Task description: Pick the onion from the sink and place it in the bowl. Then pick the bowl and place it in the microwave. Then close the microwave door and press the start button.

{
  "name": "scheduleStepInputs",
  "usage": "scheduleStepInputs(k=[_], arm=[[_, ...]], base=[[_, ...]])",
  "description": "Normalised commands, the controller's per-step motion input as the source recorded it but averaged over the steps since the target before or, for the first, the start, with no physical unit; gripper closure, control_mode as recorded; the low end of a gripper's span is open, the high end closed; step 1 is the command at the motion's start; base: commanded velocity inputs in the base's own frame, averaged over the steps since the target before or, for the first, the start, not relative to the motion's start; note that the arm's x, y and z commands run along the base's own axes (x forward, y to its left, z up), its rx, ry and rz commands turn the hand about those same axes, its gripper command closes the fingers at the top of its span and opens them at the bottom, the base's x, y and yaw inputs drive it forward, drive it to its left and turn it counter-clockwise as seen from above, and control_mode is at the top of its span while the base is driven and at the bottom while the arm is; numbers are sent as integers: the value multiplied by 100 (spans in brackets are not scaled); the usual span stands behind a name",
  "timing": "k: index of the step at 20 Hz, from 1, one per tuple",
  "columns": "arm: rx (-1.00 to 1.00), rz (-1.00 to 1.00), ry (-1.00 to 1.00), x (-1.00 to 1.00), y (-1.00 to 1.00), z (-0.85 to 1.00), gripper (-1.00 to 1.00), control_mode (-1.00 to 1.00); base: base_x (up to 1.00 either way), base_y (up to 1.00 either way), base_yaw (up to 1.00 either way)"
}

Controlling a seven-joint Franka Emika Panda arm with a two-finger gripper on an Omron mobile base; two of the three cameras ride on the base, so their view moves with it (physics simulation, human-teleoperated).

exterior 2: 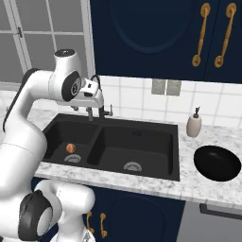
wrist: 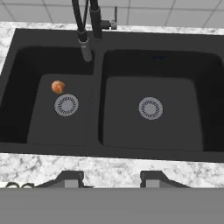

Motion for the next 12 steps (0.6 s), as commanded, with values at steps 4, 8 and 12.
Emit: scheduleStepInputs(k=[4, 8, 12], arm=[[0, 2, -4, -49, 11, -1, -100, -100], [0, 2, 0, -59, 74, -25, -100, -100], [0, 0, 0, 1, 92, -23, -100, -100]], base=[[0, 0, 0], [0, 0, 0], [0, 0, 0]])
